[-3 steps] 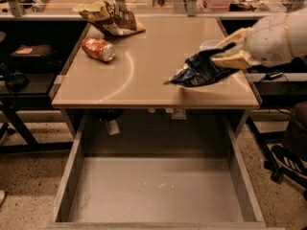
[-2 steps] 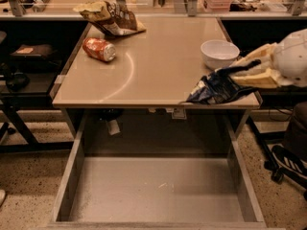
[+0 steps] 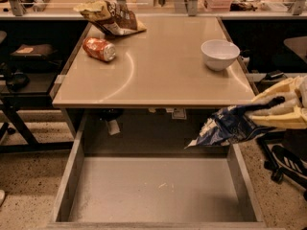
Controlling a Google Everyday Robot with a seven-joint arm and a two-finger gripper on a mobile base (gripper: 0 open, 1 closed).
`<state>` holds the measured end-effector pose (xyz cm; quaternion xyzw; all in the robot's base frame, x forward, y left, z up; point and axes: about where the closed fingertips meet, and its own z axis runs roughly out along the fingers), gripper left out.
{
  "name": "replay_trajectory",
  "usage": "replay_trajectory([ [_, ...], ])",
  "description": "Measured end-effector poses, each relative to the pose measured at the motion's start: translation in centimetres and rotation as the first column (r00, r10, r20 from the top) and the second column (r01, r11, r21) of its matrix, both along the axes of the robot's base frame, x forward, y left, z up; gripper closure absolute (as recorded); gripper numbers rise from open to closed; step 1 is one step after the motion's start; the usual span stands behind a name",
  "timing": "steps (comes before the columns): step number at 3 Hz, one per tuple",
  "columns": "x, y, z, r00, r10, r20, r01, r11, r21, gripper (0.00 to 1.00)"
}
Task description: Place blue chip bag into top drawer
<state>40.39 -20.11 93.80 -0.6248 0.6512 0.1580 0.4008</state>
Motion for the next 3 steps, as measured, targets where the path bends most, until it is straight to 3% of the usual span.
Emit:
replay_trajectory([
  [1, -0.4, 0.0, -0.3, 0.9999, 0.001, -0.011, -0.001, 1.000, 0.001, 1.00],
  [2, -1.2, 1.9, -3.3, 0.9981, 0.025, -0.056, -0.026, 0.999, -0.020, 1.00],
  [3, -3.1, 5.5, -9.1, 0.9902, 0.049, -0.131, -0.045, 0.999, 0.028, 1.00],
])
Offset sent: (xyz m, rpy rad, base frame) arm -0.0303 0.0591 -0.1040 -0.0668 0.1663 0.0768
